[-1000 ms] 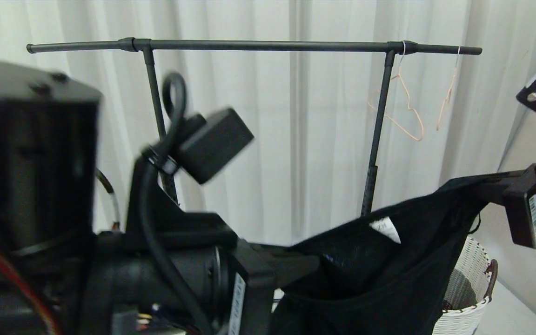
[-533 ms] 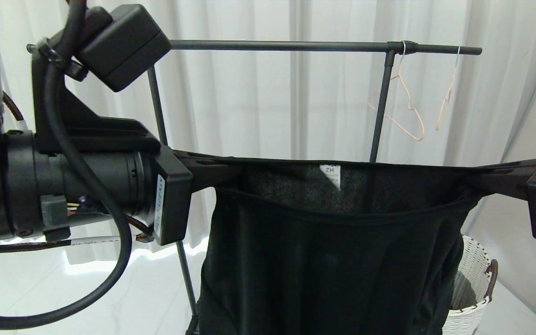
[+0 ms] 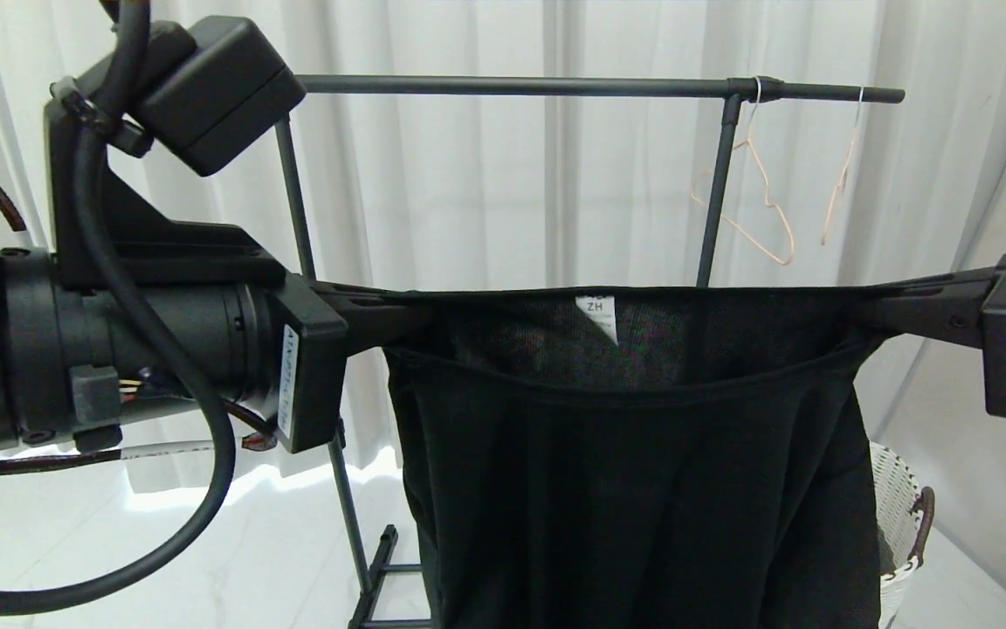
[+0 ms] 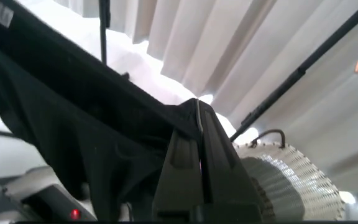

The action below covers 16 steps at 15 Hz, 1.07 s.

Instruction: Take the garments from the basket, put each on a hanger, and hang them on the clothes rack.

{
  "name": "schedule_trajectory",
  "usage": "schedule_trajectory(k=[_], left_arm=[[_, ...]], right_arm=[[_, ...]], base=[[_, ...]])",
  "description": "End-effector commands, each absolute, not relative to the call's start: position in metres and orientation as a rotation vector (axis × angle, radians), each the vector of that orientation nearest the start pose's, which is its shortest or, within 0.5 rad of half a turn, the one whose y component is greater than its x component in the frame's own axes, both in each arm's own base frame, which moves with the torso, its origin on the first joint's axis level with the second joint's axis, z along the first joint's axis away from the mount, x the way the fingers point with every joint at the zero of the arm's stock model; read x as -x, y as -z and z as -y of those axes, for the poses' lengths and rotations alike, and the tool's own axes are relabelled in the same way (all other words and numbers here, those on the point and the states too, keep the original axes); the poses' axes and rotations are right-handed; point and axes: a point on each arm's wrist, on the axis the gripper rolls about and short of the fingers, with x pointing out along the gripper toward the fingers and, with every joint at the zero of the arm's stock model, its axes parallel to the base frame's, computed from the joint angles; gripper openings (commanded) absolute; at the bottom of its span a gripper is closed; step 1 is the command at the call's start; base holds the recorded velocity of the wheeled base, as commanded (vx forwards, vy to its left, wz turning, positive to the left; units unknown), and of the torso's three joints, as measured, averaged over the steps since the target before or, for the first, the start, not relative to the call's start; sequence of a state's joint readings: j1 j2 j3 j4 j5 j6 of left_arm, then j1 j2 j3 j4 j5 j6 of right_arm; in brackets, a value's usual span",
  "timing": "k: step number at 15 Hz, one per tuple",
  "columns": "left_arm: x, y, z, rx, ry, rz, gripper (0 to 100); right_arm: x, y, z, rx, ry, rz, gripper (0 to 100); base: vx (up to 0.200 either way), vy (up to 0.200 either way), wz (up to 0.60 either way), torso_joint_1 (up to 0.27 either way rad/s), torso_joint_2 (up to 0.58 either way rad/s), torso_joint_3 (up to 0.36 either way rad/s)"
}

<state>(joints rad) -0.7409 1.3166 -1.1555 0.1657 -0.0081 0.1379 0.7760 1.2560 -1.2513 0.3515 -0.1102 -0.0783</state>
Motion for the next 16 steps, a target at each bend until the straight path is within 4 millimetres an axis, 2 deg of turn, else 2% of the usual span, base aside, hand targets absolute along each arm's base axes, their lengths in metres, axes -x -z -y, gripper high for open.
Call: schedule_trajectory(k=[1, 5, 7, 13, 16], left_arm=[[-0.147, -0.305, 0.135, -0.242, 0.751, -0.253, 0], [-0.128, -0.299, 0.13, -0.176, 0.786, -0.285, 0], [-0.121, -0.299, 0.133, -0.163, 0.827, -0.287, 0], [-0.114, -0.298, 0.139, -0.173, 0.876, -0.288, 0], [-0.12, -0.298, 0.144, -0.175, 0.868, -0.296, 0]], right_arm=[[-0.146, -0.318, -0.128, 0.223, -0.657, -0.318, 0], [-0.196, -0.306, -0.158, 0.221, -0.65, -0.245, 0], [-0.209, -0.3, -0.169, 0.219, -0.662, -0.226, 0], [-0.211, -0.301, -0.167, 0.211, -0.667, -0.217, 0], [-0.207, -0.305, -0.156, 0.21, -0.638, -0.225, 0]], base=[[0.0, 0.0, 0.0, 0.0, 0.0, 0.0], [0.0, 0.0, 0.0, 0.0, 0.0, 0.0], [0.0, 0.0, 0.0, 0.0, 0.0, 0.0], [0.0, 0.0, 0.0, 0.0, 0.0, 0.0], [0.0, 0.0, 0.0, 0.0, 0.0, 0.0]])
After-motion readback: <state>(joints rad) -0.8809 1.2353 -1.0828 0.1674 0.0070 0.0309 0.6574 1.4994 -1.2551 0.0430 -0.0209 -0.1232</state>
